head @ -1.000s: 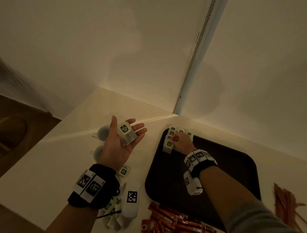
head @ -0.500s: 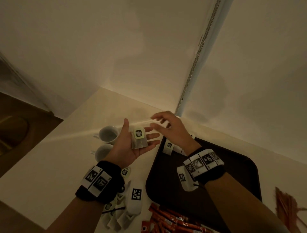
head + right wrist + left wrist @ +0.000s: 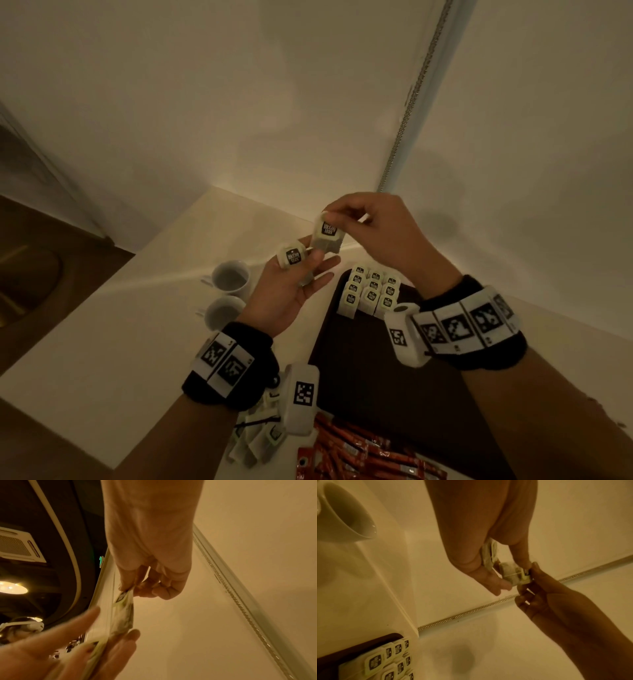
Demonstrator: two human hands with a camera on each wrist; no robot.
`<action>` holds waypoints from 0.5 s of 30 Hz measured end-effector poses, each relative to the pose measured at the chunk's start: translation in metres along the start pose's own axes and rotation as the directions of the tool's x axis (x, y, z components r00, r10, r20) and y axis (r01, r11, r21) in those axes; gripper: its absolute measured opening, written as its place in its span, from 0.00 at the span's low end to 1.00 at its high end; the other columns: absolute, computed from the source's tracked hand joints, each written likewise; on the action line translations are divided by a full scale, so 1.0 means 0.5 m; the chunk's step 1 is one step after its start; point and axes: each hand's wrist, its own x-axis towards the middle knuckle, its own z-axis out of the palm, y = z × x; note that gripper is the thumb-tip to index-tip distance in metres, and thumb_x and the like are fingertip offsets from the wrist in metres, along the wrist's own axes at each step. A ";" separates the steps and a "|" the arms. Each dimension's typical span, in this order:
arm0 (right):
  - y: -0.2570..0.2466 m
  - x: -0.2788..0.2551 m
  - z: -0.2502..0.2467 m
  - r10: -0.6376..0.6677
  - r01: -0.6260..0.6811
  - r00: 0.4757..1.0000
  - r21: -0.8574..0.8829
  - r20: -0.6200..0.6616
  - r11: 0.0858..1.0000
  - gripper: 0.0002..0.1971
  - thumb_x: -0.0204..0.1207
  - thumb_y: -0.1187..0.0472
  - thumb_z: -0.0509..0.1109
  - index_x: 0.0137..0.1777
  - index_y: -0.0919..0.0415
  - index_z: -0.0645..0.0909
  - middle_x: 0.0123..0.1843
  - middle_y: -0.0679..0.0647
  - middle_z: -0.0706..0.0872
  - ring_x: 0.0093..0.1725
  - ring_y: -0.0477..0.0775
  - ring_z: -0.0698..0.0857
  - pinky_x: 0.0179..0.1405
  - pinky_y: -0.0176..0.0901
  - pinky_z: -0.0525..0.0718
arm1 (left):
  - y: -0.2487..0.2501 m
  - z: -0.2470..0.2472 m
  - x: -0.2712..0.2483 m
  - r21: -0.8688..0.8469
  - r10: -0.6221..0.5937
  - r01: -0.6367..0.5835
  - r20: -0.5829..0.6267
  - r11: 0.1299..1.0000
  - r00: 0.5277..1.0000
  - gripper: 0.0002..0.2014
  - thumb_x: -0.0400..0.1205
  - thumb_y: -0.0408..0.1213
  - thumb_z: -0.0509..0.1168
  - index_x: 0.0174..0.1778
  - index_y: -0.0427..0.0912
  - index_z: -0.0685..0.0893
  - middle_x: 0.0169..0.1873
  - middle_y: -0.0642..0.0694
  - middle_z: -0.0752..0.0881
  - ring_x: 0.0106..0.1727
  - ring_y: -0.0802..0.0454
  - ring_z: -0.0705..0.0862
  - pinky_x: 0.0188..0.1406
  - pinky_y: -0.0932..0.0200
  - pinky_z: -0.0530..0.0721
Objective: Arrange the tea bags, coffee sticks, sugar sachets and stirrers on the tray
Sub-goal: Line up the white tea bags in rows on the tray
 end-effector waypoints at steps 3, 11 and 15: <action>-0.045 0.005 -0.024 -0.034 0.034 0.999 0.001 -0.034 0.999 0.03 0.71 0.57 0.76 0.42 0.56 0.88 0.33 0.45 0.87 0.33 0.43 0.82 0.31 0.26 0.75 | 0.000 0.020 -0.005 -0.030 0.052 -0.052 -0.001 0.998 0.999 0.06 0.79 0.31 0.64 0.49 0.43 0.83 0.42 0.48 0.91 0.43 0.53 0.90 0.36 0.66 0.86; -0.097 0.007 -0.040 -0.097 0.092 0.995 -0.149 -0.028 0.985 0.07 0.74 0.56 0.74 0.50 0.53 0.87 0.32 0.44 0.83 0.32 0.44 0.80 0.40 0.38 0.80 | 0.001 0.053 -0.026 -0.141 0.056 -0.040 0.113 0.989 0.992 0.14 0.74 0.38 0.64 0.54 0.40 0.82 0.44 0.49 0.91 0.43 0.54 0.90 0.35 0.68 0.86; -0.103 0.000 -0.039 -0.117 0.111 0.993 -0.172 -0.028 0.979 0.05 0.74 0.55 0.73 0.45 0.54 0.88 0.35 0.45 0.85 0.32 0.43 0.79 0.38 0.38 0.80 | 0.005 0.057 -0.032 -0.203 0.077 -0.061 0.074 0.977 0.994 0.13 0.72 0.37 0.65 0.52 0.41 0.82 0.41 0.49 0.91 0.41 0.55 0.90 0.33 0.69 0.86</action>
